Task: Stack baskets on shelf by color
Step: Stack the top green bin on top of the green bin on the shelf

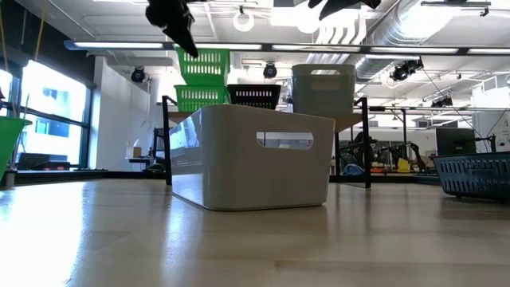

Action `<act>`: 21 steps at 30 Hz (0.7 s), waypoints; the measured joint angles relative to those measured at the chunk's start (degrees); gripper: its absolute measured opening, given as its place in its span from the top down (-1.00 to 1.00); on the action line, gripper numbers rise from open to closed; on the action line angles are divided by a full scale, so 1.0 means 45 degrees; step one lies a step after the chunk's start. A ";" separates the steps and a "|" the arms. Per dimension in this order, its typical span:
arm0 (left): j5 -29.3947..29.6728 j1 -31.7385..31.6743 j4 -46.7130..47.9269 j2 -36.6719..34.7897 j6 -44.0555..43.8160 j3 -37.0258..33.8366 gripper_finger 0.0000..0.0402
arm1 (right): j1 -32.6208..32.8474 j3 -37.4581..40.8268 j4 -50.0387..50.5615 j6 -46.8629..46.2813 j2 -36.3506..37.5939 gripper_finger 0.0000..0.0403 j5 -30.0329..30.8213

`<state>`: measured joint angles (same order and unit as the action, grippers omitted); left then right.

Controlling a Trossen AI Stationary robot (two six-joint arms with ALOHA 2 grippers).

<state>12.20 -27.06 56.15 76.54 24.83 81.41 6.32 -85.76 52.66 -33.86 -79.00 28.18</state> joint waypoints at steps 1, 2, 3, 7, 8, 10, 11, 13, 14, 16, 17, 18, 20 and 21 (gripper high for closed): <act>-0.0002 -0.0088 0.0004 0.0093 0.0094 -0.0010 1.00 | -0.0040 0.0000 0.0070 0.0083 0.0040 0.25 -0.0008; -0.0014 -0.0162 -0.0015 0.0160 0.0165 -0.0010 1.00 | -0.0100 0.0000 0.0082 0.0163 0.0075 0.25 -0.0008; -0.0087 -0.0210 -0.0060 0.0212 0.0201 -0.0010 1.00 | -0.0149 0.0000 0.0070 0.0265 0.0126 0.25 -0.0011; -0.0221 -0.0385 -0.0072 0.0471 0.0214 -0.0010 1.00 | -0.0271 0.0000 0.0123 0.0641 0.0360 0.25 -0.0061; -0.0277 -0.0412 -0.0074 0.0501 0.0267 -0.0010 1.00 | -0.0271 0.0000 0.0151 0.0676 0.0408 0.25 -0.0057; -0.0284 -0.0417 -0.0050 0.0573 0.0342 -0.0010 1.00 | -0.0271 0.0000 0.0169 0.0830 0.0500 0.25 -0.0011; -0.0279 -0.0435 0.0004 0.0602 0.0404 -0.0010 1.00 | -0.0271 0.0000 0.0199 0.0915 0.0559 0.25 0.0006; -0.0287 -0.0444 -0.0009 0.0664 0.0537 -0.0007 1.00 | -0.0271 0.0000 0.0197 0.0960 0.0673 0.25 0.0001; -0.0307 -0.0450 -0.0017 0.0721 0.0537 -0.0005 1.00 | -0.0271 0.0000 0.0235 0.0966 0.0724 0.25 0.0001; -0.0314 -0.0530 0.0021 0.0872 0.0550 -0.0005 0.99 | -0.0271 0.0000 0.0248 0.0968 0.0809 0.25 0.0016; -0.0304 -0.0579 0.0021 0.0932 0.0598 -0.0005 0.99 | -0.0271 0.0000 0.0258 0.0966 0.0855 0.25 0.0052; -0.0311 -0.0606 0.0021 0.0981 0.0660 -0.0005 0.99 | -0.0271 0.0000 0.0262 0.0969 0.0916 0.25 0.0060; -0.0321 -0.0689 0.0021 0.1108 0.0775 -0.0005 0.97 | -0.0271 0.0000 0.0257 0.0976 0.1020 0.25 0.0090; -0.0245 -0.0713 0.0025 0.1188 0.0833 -0.0005 0.96 | -0.0271 0.0000 0.0253 0.0995 0.1045 0.25 0.0106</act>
<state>11.10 -30.27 56.27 81.89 28.58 81.38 5.10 -85.76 53.80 -29.39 -74.29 28.65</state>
